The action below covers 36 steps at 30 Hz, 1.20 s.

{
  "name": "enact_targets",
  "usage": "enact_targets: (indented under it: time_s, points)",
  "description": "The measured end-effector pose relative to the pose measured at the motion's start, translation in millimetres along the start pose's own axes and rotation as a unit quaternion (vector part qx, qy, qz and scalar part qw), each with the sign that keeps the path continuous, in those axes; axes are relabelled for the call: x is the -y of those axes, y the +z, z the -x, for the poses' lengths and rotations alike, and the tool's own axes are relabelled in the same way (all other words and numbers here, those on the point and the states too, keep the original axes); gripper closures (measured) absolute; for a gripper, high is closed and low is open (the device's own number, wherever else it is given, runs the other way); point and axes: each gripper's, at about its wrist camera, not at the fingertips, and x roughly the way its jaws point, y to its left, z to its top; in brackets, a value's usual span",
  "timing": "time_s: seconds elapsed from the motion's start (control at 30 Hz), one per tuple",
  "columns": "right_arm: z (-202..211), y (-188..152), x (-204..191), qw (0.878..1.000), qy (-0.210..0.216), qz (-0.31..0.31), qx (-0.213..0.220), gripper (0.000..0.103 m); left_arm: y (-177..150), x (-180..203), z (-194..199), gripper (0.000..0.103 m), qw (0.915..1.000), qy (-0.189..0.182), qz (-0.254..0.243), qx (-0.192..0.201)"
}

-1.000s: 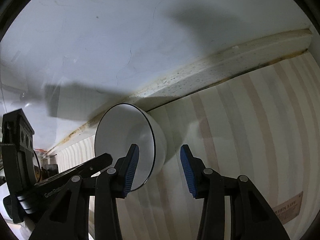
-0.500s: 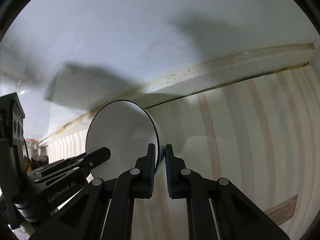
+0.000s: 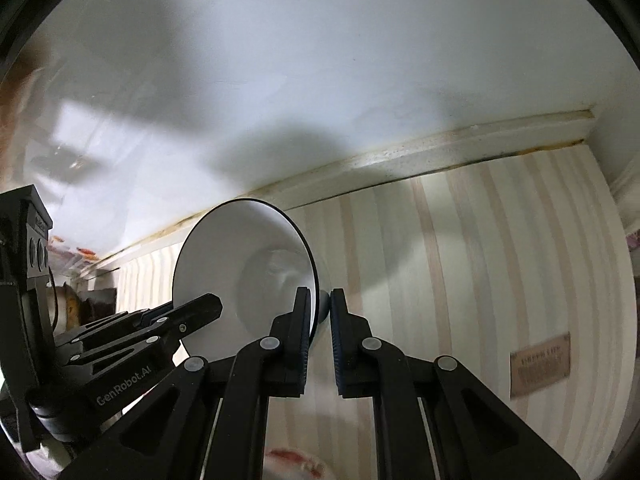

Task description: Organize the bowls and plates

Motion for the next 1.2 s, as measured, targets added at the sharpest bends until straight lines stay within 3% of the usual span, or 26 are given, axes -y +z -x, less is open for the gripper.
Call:
enact_targets:
  time_s: [0.13,0.4,0.73,1.2]
  points:
    - [21,-25,-13,1.0,-0.002,0.003,0.01,0.092,-16,2,18,0.087,0.9999,-0.011,-0.011,0.002]
    - [58,-81,-1,1.0,0.007,-0.017,0.005,0.092,-64,0,37,0.087,0.9994,-0.018,-0.03,-0.003]
    - [72,-155,-5,1.0,0.002,-0.024,-0.013,0.092,-126,-14,37,0.087,0.9987,-0.024,-0.035,-0.027]
    - [52,-189,0,0.998,-0.011,-0.028,-0.047,0.092,-154,-16,15,0.087,0.9972,-0.009,-0.047,-0.057]
